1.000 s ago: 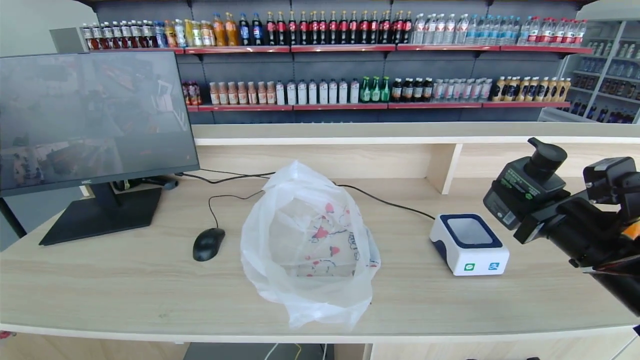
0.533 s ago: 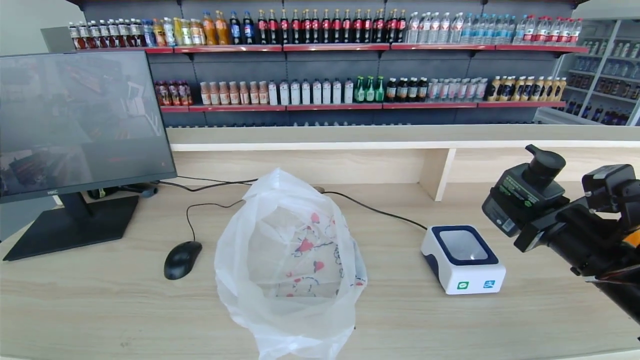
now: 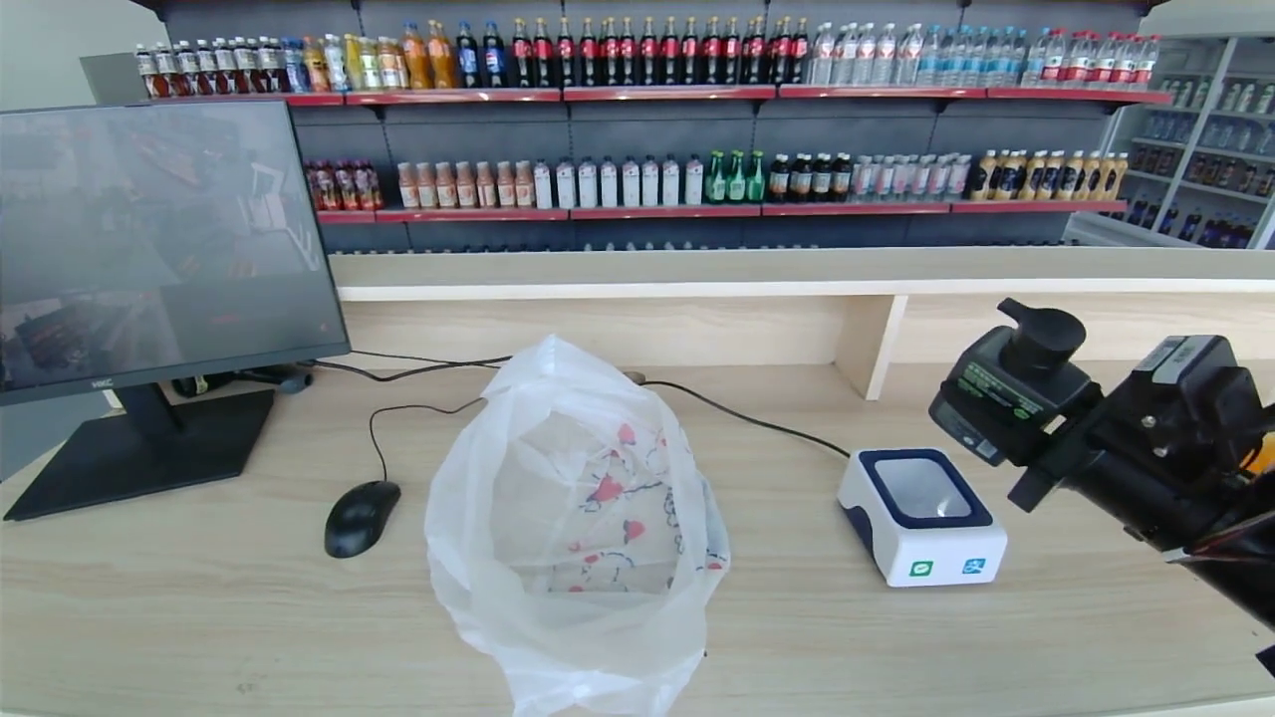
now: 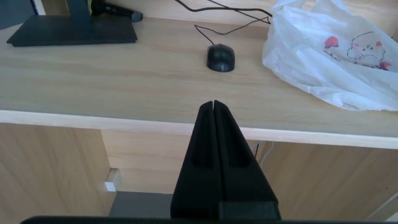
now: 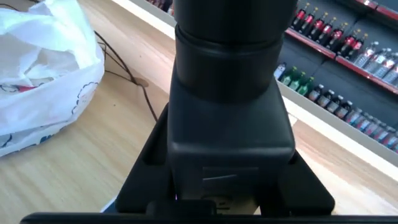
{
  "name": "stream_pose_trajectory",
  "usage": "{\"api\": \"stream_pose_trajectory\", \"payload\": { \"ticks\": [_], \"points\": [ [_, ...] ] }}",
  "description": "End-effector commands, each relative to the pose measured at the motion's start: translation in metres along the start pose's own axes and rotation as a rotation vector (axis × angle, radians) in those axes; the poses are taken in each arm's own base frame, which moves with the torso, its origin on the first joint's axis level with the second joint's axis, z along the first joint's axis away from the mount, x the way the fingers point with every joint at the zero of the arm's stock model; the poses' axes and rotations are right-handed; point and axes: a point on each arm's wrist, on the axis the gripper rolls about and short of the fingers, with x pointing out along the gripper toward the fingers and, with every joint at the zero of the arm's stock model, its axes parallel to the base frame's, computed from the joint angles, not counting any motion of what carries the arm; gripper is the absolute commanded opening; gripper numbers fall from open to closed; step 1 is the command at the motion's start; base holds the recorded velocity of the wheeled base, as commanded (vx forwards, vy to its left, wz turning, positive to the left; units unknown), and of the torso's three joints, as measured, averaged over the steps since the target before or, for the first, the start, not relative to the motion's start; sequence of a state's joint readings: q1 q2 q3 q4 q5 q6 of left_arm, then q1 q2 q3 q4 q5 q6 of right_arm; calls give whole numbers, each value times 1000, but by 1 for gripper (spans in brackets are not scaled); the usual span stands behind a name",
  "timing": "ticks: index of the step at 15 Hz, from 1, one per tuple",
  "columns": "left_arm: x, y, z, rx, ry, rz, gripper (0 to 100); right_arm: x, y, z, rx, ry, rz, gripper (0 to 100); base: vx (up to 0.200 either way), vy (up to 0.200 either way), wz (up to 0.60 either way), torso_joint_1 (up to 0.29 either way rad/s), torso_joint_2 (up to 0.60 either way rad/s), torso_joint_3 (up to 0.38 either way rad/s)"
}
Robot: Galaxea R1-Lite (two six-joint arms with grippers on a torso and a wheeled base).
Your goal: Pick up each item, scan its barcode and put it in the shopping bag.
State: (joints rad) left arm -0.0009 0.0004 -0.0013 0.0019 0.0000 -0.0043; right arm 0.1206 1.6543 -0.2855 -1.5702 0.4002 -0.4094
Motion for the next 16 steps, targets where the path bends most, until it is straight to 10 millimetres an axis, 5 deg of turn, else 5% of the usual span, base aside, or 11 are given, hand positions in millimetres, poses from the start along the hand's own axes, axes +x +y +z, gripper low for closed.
{"api": "stream_pose_trajectory", "payload": {
  "ticks": [1,7,16],
  "points": [
    [0,0,0,0,-1,1,0,2,-1,-3,-61,-15,48,0,0,0,0,0,0,0],
    [0,0,0,0,0,1,0,32,23,0,-264,-106,161,0,0,0,0,0,0,0],
    [0,0,0,0,-1,1,0,34,28,-16,-391,-138,275,0,0,0,0,0,0,0]
  ]
}}
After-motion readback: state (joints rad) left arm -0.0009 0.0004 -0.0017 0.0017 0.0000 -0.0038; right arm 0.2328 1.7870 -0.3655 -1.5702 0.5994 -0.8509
